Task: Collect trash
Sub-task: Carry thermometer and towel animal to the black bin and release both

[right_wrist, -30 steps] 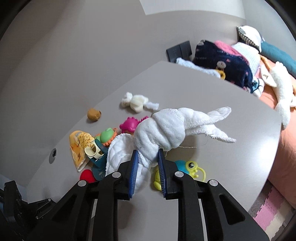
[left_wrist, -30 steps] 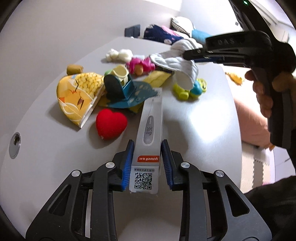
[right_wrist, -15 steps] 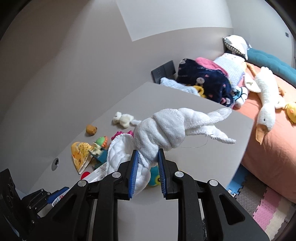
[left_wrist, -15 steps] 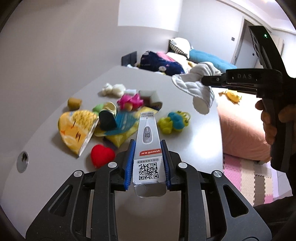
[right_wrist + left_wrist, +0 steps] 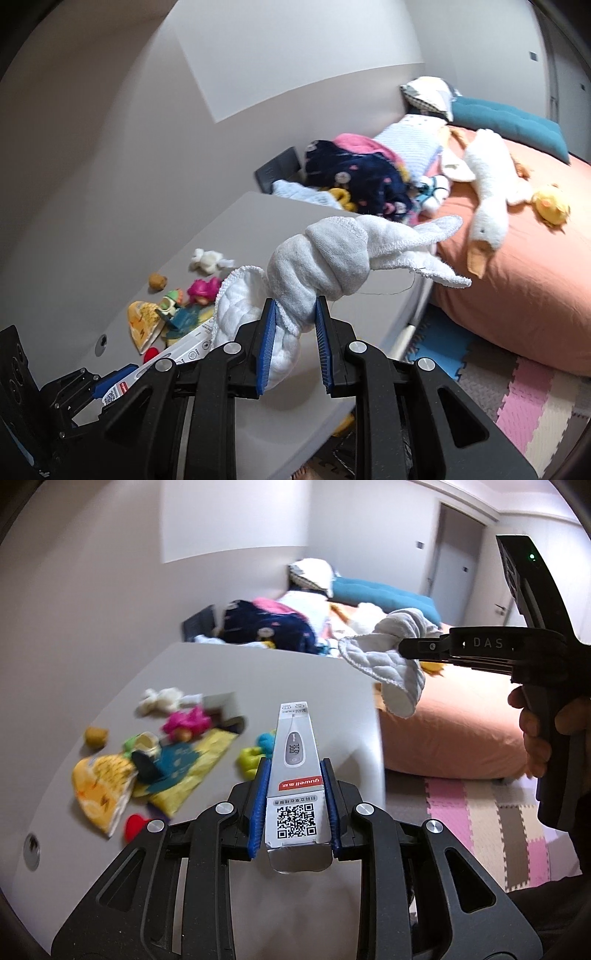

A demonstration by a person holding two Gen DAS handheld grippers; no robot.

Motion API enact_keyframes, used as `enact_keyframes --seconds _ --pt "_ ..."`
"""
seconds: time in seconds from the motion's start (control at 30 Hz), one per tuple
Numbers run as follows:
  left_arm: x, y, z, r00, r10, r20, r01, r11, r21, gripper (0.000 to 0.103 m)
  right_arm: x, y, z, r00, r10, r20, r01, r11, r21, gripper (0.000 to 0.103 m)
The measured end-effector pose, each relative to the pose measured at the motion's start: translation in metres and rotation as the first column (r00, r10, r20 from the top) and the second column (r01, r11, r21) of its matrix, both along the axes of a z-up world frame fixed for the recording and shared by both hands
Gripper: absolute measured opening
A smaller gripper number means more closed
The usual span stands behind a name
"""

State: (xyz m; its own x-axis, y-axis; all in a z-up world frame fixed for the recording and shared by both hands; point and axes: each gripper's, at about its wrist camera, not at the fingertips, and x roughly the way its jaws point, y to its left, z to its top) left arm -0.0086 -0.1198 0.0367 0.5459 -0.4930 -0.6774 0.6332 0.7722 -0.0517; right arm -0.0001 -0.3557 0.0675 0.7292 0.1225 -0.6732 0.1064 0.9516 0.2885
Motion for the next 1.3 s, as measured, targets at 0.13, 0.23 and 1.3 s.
enact_keyframes --seconds 0.13,0.23,1.3 --pt "-0.006 -0.025 0.000 0.998 -0.069 -0.002 0.069 0.998 0.002 0.026 -0.020 -0.022 -0.001 0.998 -0.059 -0.001 0.059 0.998 -0.003 0.023" --pt "-0.010 -0.044 -0.001 0.993 -0.121 -0.004 0.121 0.993 0.007 0.026 -0.034 -0.036 -0.003 0.995 -0.096 -0.008 0.096 0.995 -0.007 0.023" --pt "-0.064 -0.153 -0.039 0.904 -0.421 -0.074 0.427 0.883 0.193 0.096 -0.138 -0.122 -0.021 0.920 -0.373 -0.118 0.370 0.928 -0.044 0.072"
